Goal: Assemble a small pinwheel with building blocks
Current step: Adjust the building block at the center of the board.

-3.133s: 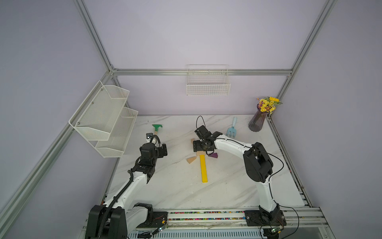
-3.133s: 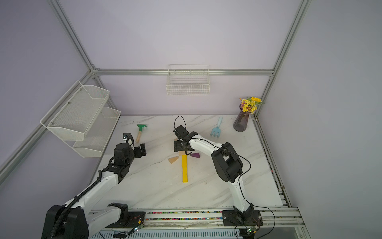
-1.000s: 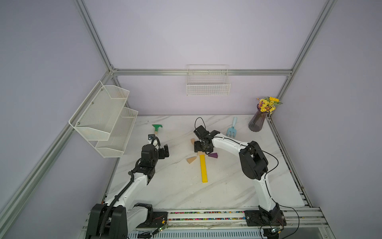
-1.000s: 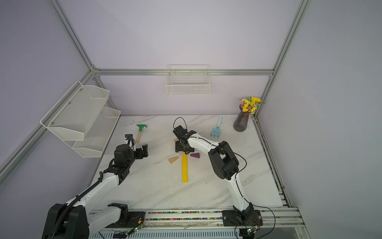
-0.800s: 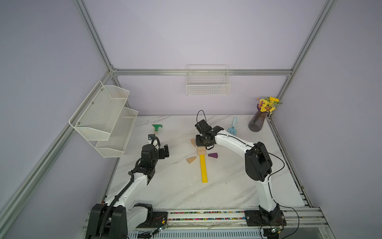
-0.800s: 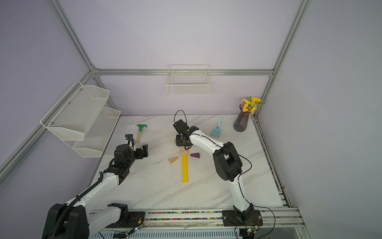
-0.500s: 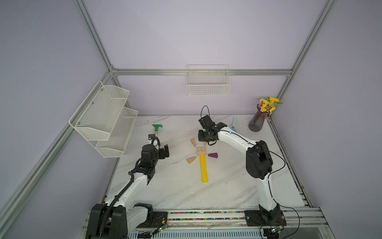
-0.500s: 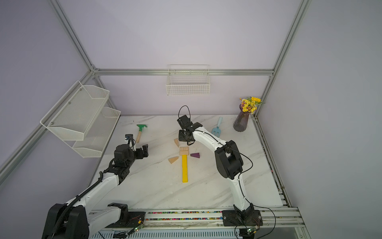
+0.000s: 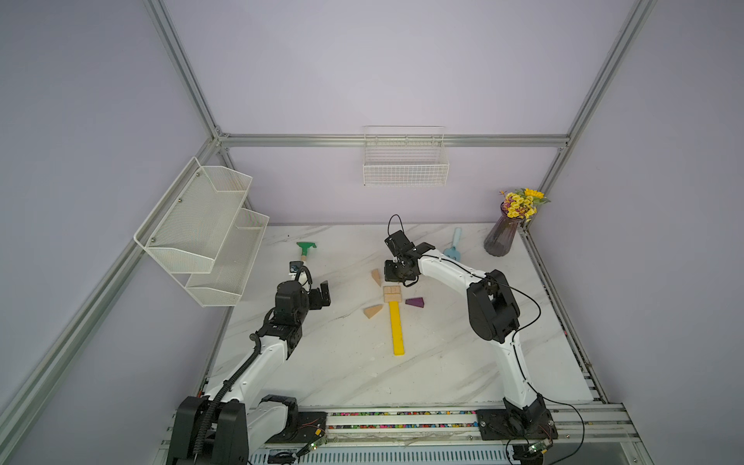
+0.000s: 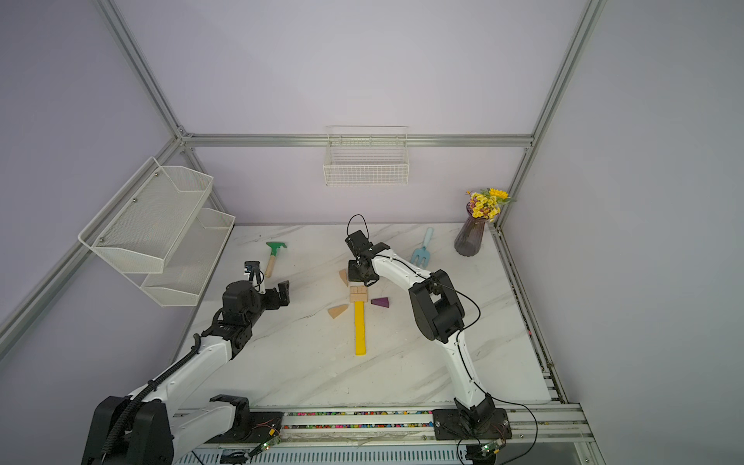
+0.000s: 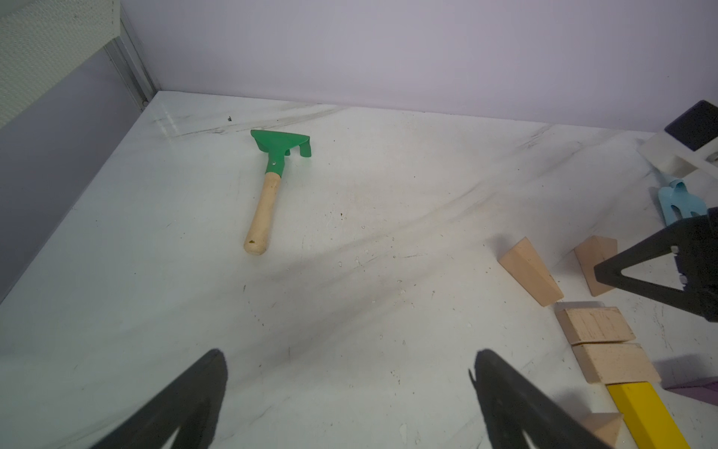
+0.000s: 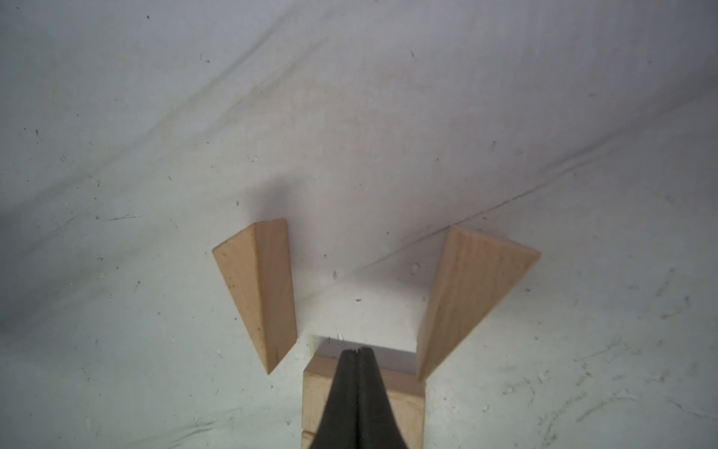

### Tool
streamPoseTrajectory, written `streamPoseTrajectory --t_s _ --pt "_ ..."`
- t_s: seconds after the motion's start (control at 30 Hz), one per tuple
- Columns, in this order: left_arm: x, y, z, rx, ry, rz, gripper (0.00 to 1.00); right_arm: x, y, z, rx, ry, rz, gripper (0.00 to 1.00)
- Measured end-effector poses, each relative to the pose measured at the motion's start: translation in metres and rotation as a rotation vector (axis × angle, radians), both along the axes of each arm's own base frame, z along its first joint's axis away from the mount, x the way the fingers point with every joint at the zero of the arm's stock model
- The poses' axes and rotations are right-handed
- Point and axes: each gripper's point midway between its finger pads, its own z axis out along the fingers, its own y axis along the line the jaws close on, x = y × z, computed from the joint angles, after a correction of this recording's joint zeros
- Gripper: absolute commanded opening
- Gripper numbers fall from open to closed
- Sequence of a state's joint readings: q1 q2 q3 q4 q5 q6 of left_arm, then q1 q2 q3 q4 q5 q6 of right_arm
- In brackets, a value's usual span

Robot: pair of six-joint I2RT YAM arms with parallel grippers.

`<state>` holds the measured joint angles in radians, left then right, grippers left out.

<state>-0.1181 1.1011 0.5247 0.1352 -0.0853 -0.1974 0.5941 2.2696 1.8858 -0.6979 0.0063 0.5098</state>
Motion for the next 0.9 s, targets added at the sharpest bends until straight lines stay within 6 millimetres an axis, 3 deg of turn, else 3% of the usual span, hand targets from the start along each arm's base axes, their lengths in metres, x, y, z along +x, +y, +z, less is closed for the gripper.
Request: streamPoseTrajectory --t_s 0.9 --pt "0.000 -0.001 0.000 -0.004 0.000 -0.006 1.00 -0.015 -0.003 -0.023 -0.013 0.052 0.036 0.00"
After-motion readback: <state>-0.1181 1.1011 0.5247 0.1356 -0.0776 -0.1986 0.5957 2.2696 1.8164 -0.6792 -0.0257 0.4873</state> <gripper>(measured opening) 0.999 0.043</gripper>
